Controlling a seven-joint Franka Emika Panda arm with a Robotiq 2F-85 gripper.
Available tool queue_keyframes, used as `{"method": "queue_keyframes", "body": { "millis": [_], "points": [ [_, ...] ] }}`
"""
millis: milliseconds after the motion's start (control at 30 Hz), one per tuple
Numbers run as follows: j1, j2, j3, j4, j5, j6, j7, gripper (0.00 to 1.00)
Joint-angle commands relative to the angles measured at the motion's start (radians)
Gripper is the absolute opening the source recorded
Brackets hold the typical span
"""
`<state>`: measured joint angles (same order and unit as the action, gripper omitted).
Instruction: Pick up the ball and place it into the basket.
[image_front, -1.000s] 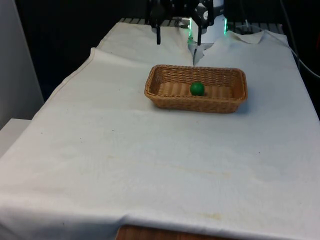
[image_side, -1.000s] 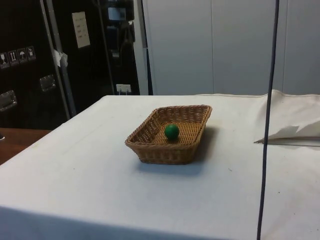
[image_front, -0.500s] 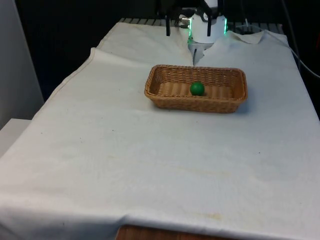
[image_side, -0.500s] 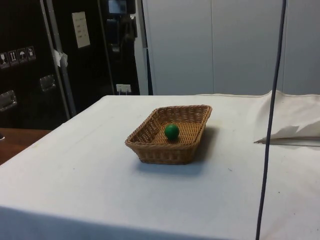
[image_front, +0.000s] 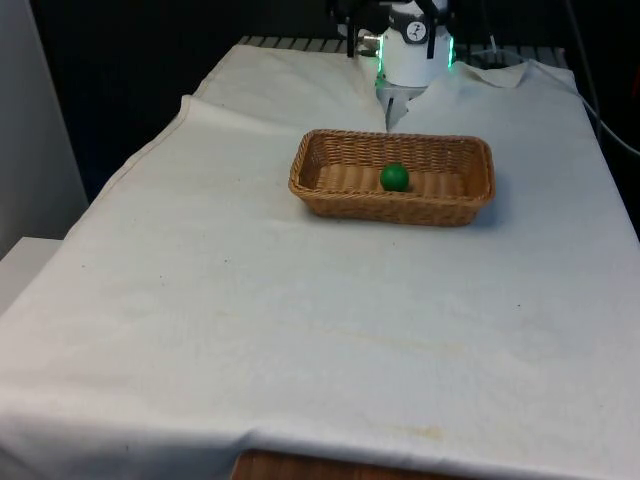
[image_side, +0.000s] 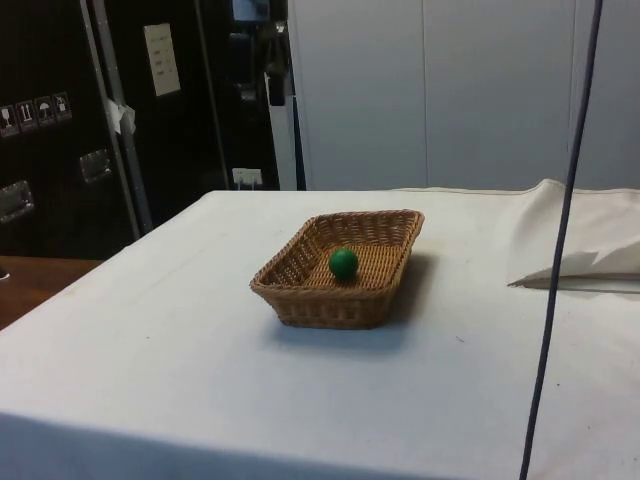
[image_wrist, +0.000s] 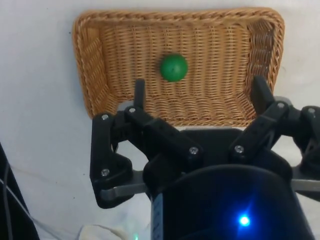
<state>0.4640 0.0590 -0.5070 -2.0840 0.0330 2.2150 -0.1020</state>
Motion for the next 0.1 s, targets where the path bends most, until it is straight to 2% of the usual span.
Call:
{"method": "queue_keyframes", "body": {
  "millis": [0,67],
  "points": [
    [0.001,-0.002,-0.001,-0.002,-0.013,0.001,0.02,1.0],
    [0.0,-0.001,0.0,-0.001,-0.001,0.0,0.011,1.0]
  ]
}}
